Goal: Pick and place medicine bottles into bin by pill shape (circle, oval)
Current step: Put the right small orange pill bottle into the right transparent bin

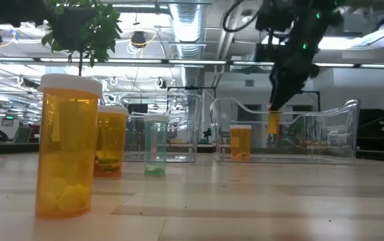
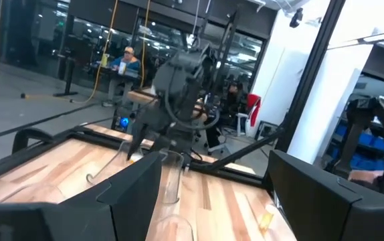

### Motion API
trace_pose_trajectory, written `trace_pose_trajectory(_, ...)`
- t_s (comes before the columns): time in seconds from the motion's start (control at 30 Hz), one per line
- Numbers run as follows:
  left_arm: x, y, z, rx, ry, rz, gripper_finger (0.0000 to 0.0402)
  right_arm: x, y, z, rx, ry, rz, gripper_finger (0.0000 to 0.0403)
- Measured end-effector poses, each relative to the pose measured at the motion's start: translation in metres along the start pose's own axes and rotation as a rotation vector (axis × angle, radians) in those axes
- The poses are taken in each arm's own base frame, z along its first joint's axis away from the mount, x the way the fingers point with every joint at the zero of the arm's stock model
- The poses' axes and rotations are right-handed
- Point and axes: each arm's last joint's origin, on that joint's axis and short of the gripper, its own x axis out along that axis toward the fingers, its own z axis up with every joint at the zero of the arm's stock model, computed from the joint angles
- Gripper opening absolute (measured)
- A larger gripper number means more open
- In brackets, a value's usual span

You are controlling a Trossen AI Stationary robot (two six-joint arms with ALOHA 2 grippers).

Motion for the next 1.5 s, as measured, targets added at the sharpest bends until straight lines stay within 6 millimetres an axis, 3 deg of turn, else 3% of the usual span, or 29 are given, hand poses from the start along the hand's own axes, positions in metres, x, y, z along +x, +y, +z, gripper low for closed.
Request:
trace_pose_trajectory(0.2, 0.000, 0.000, 0.001, 0.000, -0.007, 0.001, 0.0270, 0.023, -0.006, -0.017, 0.034, -0.034, 0.003, 0.0135)
trace_pose_trajectory(0.73, 0.000, 0.001, 0.000, 0.024, -0.008, 0.026, 0.0270, 0.059, -0.002, -0.017, 0.028, -0.008, 0.036, 0.0135)
trace_pose_trajectory(1.5, 0.000, 0.001, 0.000, 0.025, -0.005, 0.027, 0.0270, 0.056, -0.004, -0.018, 0.043, -0.011, 0.050, 0.0137)
